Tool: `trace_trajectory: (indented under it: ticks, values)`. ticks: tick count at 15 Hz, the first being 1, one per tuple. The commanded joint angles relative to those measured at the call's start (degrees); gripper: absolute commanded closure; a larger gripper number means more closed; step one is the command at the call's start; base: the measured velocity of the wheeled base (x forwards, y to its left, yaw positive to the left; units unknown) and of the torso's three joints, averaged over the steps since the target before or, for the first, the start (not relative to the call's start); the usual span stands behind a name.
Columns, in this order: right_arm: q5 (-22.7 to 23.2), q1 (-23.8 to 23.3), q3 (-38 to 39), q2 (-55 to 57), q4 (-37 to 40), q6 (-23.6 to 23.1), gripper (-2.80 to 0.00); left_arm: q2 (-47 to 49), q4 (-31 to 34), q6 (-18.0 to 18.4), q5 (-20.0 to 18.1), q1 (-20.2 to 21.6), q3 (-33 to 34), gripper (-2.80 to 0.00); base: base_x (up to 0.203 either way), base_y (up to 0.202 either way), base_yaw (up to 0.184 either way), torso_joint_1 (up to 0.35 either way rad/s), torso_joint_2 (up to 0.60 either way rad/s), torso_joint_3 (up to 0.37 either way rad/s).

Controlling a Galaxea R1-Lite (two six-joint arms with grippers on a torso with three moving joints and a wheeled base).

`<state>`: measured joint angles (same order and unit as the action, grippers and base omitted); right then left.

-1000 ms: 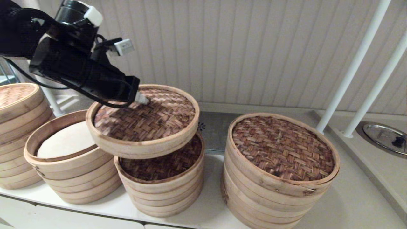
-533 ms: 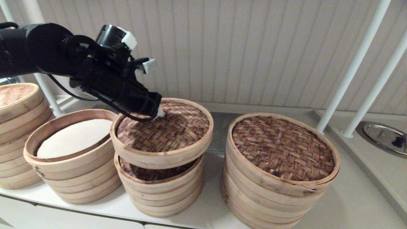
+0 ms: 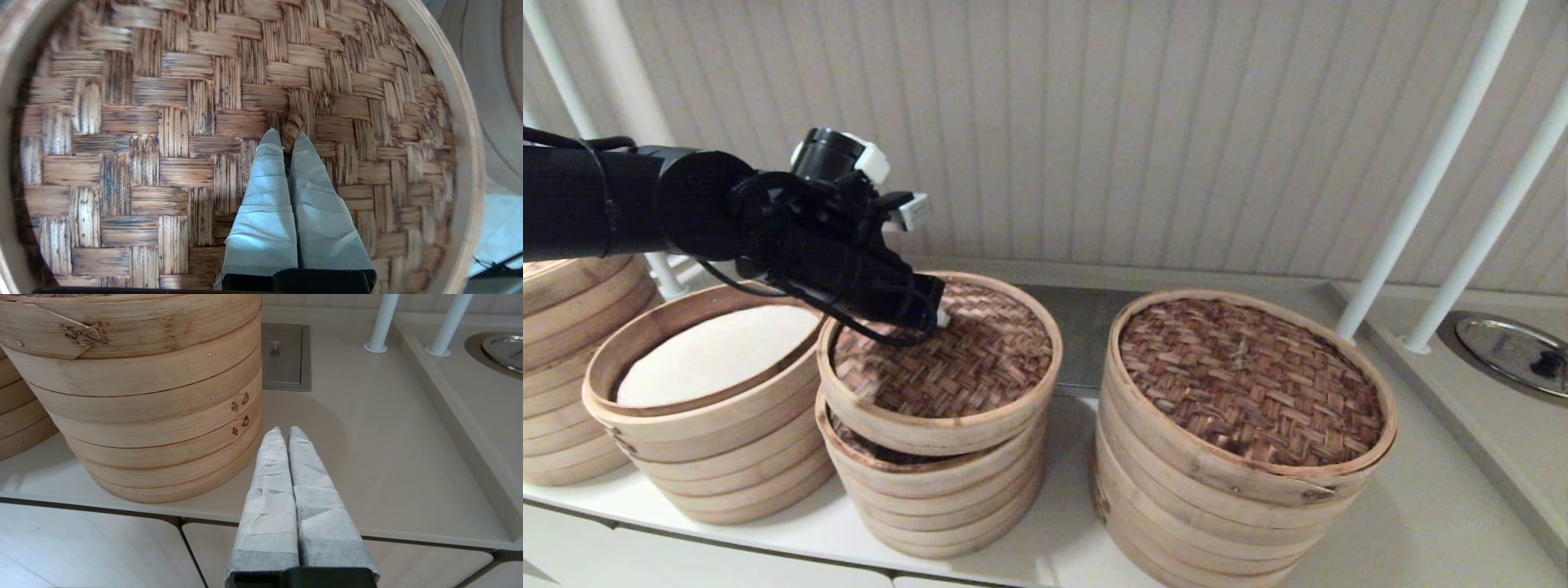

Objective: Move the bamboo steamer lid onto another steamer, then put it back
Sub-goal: Put the steamer

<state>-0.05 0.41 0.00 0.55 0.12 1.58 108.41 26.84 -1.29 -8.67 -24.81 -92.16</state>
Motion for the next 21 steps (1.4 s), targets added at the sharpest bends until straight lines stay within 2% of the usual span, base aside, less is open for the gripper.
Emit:
trace_trajectory:
  ticks: [1, 7, 14, 21]
  values:
    - [0.03, 0.02, 0.0, -0.02, -0.02, 0.0, 0.0, -0.22, 0.23, -0.21, -0.2, 0.11, 0.49, 0.0, 0.0, 0.0, 0.0, 0.0, 0.0, 0.0]
    - [-0.04, 0.02, 0.0, -0.02, -0.04, 0.09, 0.0, -1.88, -4.73, -0.21, 0.14, 0.76, 7.47, 0.0, 0.0, 0.0, 0.0, 0.0, 0.0, 0.0]
    - [-0.02, 0.02, 0.0, -0.02, 0.05, 0.0, 0.0, -2.89, -5.22, -0.21, -0.13, 2.83, 8.49, 0.0, 0.0, 0.0, 0.0, 0.0, 0.0, 0.0]
    - [0.03, 0.02, 0.0, -0.02, 0.01, 0.09, 0.0, -2.33, -5.22, -0.12, -0.2, 2.84, 7.81, 0.0, 0.0, 0.0, 0.0, 0.0, 0.0, 0.0]
